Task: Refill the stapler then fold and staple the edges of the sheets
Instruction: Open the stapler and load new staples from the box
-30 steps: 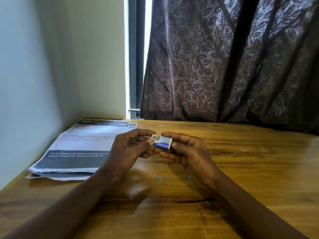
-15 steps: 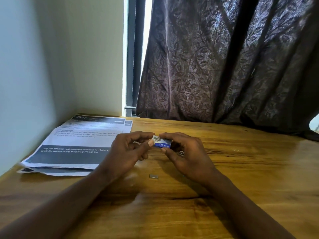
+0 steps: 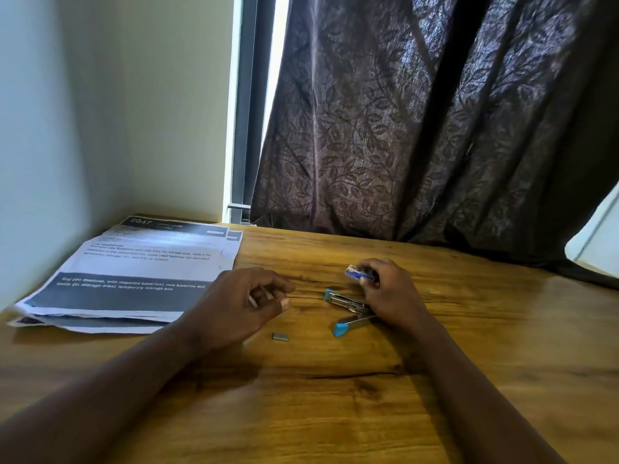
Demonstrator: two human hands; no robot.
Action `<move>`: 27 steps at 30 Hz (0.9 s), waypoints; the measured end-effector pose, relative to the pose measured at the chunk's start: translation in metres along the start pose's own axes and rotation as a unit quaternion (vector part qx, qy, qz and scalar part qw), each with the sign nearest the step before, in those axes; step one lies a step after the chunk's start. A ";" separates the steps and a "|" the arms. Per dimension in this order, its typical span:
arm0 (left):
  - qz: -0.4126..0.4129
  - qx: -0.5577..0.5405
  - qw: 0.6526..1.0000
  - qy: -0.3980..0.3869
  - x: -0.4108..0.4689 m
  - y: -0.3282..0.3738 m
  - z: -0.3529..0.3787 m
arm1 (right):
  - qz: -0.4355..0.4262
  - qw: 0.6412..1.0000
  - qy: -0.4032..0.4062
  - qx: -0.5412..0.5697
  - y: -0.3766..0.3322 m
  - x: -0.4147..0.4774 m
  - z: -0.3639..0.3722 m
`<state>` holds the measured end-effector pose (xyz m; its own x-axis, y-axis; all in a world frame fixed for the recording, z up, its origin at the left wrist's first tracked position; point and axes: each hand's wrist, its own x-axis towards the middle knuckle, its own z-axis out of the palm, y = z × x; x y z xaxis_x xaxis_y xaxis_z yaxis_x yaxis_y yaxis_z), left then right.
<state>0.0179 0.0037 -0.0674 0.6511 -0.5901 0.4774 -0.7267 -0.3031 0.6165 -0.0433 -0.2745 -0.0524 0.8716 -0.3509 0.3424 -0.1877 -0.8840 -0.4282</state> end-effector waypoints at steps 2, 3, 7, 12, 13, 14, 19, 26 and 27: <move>0.002 0.000 1.000 -0.005 0.000 0.000 0.000 | 0.019 1.000 -0.018 -0.006 0.002 0.001 0.001; 0.002 0.002 1.000 -0.007 0.000 0.000 -0.001 | 0.020 0.999 -0.022 -0.013 0.002 0.000 0.000; 0.011 0.006 1.000 -0.021 0.000 -0.003 -0.004 | -0.045 0.998 0.023 -0.034 -0.006 -0.004 -0.009; 0.017 0.019 0.999 -0.045 -0.001 -0.002 -0.005 | -0.091 0.994 -0.067 -0.004 -0.021 -0.019 -0.021; 0.019 0.024 0.998 -0.047 -0.001 -0.001 -0.005 | -0.086 0.992 -0.094 -0.007 -0.024 -0.020 -0.022; 0.021 0.027 0.998 -0.048 -0.001 0.000 -0.005 | -0.078 0.990 -0.115 -0.009 -0.025 -0.021 -0.021; 0.011 0.026 0.998 -0.048 -0.001 0.001 -0.006 | -0.049 0.988 -0.146 -0.011 -0.026 -0.020 -0.018; -0.015 -0.035 0.999 0.017 -0.001 0.006 -0.005 | -0.095 0.983 -0.081 0.134 -0.043 -0.030 -0.016; -0.017 -0.043 0.999 0.030 -0.001 0.007 -0.005 | -0.094 0.976 -0.077 0.181 -0.048 -0.033 -0.015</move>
<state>0.0137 0.0057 -0.0605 0.6889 -0.5338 0.4903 -0.6843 -0.2561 0.6827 -0.0697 -0.2247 -0.0308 0.9379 -0.1176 0.3264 0.1311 -0.7509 -0.6472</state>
